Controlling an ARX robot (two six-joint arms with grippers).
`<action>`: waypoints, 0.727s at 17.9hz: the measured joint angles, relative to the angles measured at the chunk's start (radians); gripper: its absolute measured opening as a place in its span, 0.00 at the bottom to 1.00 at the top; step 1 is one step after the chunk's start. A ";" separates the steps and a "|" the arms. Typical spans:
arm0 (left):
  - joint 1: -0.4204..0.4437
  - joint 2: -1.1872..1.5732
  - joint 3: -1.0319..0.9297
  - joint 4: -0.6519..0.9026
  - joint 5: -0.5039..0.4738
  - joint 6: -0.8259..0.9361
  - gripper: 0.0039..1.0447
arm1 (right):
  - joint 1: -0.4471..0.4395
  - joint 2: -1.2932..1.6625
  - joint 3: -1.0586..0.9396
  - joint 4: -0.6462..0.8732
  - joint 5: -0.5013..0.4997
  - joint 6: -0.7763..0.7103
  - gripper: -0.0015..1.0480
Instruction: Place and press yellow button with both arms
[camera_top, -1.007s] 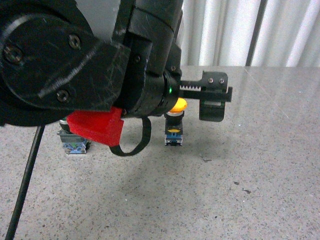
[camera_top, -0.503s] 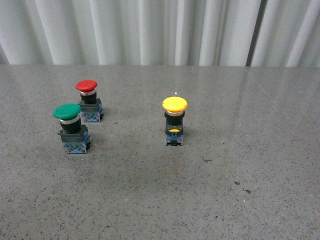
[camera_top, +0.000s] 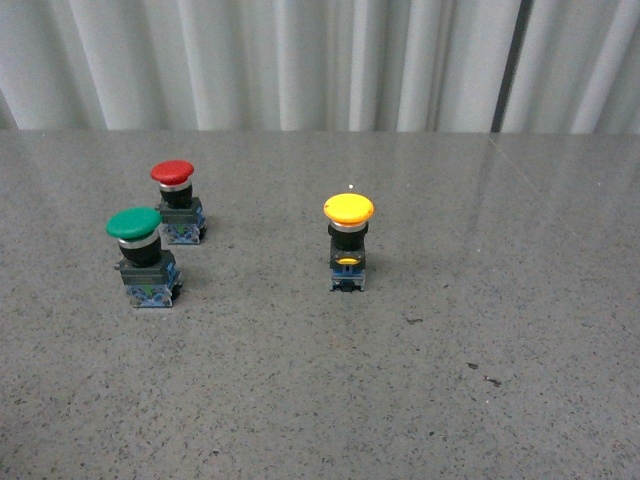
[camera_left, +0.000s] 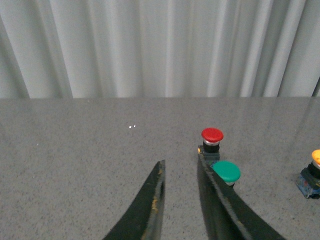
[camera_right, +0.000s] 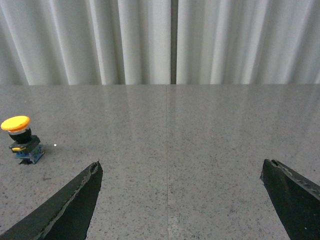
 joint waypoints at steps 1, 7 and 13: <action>0.019 -0.024 -0.029 0.001 0.016 -0.008 0.09 | 0.000 0.000 0.000 0.000 0.000 0.000 0.94; 0.162 -0.114 -0.103 -0.003 0.144 -0.013 0.01 | 0.000 0.000 0.000 0.000 0.001 0.000 0.94; 0.156 -0.201 -0.162 -0.032 0.158 -0.014 0.01 | 0.000 0.000 0.000 0.000 0.000 0.000 0.94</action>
